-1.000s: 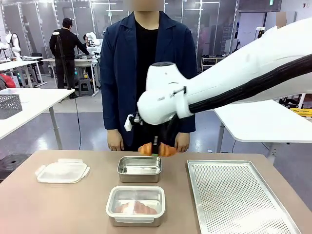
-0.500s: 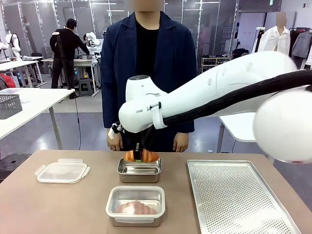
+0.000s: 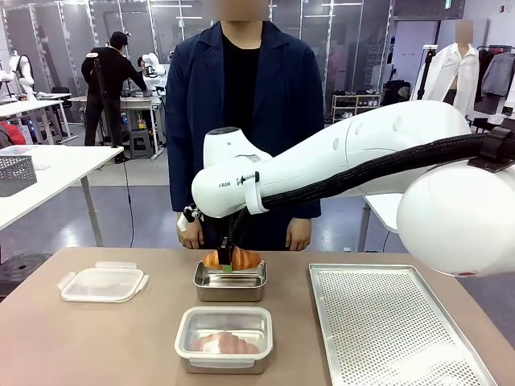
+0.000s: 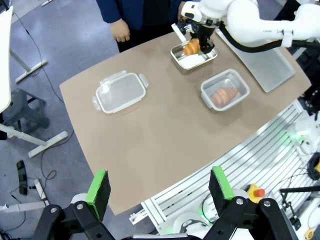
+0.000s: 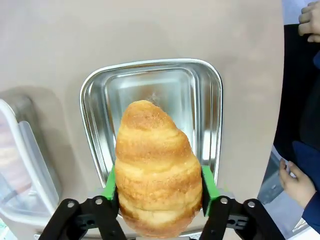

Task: Place the bread into the airtight container.
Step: Pick up a Butter Roll and place it into an empty Airtight Container.

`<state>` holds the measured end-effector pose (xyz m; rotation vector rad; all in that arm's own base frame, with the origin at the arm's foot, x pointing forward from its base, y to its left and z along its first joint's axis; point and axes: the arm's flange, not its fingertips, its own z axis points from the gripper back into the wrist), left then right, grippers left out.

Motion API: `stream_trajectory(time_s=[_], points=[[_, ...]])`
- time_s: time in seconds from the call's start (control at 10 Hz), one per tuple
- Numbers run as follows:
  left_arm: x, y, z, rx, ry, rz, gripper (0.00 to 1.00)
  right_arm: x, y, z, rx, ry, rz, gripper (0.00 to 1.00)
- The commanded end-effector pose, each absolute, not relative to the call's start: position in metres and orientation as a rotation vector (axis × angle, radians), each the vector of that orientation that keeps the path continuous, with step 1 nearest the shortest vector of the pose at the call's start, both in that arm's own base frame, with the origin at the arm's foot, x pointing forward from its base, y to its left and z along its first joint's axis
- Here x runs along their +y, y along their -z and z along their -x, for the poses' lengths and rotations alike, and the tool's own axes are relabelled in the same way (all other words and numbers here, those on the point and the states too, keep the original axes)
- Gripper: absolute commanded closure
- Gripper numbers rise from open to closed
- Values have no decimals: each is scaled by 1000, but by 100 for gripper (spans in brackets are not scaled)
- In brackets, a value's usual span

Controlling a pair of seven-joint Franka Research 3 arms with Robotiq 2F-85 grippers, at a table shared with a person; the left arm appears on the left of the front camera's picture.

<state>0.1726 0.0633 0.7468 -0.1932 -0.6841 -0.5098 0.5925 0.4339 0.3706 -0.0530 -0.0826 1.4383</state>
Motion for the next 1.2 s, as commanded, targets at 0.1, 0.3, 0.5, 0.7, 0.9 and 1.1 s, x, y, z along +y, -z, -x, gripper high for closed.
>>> stream_trajectory(time_s=[0.1,0.3,0.5,0.7,0.9,1.1], points=[[62,-748,-174,-696,517,195,0,434,-373,-596,-74,-1411,65,0],[62,-748,-174,-696,517,195,0,427,-379,-594,-111,-1406,50,0],[62,-748,-174,-696,517,195,0,431,-373,-595,-89,-1432,54,0],[62,-748,-174,-696,517,195,0,431,-373,-595,-89,-1432,54,0],[62,-748,-174,-696,517,195,0,431,-373,-595,-89,-1432,54,0],[62,-748,-174,-696,517,195,0,431,-373,-595,-89,-1432,54,0]])
